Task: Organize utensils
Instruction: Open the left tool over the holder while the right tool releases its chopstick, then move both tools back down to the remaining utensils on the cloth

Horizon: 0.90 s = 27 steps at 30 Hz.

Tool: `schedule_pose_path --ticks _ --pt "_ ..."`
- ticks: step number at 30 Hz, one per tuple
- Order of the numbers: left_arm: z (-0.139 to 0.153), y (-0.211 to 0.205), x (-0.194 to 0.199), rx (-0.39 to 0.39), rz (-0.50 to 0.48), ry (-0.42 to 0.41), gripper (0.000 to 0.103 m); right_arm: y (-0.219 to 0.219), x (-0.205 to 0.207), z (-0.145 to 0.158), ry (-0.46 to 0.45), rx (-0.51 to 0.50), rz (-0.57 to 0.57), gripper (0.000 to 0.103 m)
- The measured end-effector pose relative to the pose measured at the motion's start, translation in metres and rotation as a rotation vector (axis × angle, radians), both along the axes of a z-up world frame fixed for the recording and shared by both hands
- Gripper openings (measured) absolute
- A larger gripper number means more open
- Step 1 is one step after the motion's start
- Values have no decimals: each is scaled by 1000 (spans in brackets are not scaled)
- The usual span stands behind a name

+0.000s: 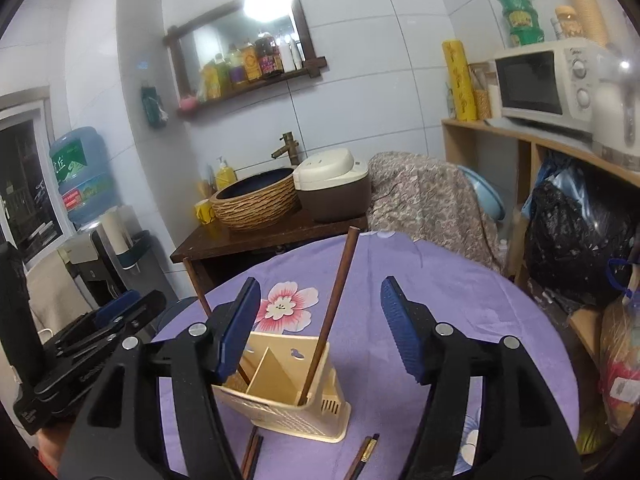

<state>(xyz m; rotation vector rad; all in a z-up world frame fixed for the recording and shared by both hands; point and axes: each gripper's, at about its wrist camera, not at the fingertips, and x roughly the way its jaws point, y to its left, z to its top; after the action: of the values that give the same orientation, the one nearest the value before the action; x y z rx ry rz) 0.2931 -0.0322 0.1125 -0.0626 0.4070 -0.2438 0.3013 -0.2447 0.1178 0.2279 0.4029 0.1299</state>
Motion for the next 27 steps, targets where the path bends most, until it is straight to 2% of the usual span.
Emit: schedule_pose_path --ticks 1,2,5,8,12,17,21,27 --pt "-1 2 -8 11 2 2 72 -1 -5 -1 2 -5 0 64" --pt "-4 4 -13 17 7 6 76 -1 -10 -3 7 -6 -1 71" --pt "-16 12 -36 36 6 35 80 -2 -31 -15 31 -42 -23 85" --pt "-35 20 -59 73 2 76 81 1 -47 -33 86 -95 -25 87" --pt "-72 34 -81 94 14 160 81 7 -70 -76 192 -142 -17 87" --pt "-123 43 -101 86 -4 302 69 16 -97 -128 283 -181 -21 87" --pt "-145 44 -115 74 -21 364 65 22 -116 -154 330 -230 -28 87" --pt "-166 37 -132 95 -59 426 62 25 -131 -179 407 -233 -12 87"
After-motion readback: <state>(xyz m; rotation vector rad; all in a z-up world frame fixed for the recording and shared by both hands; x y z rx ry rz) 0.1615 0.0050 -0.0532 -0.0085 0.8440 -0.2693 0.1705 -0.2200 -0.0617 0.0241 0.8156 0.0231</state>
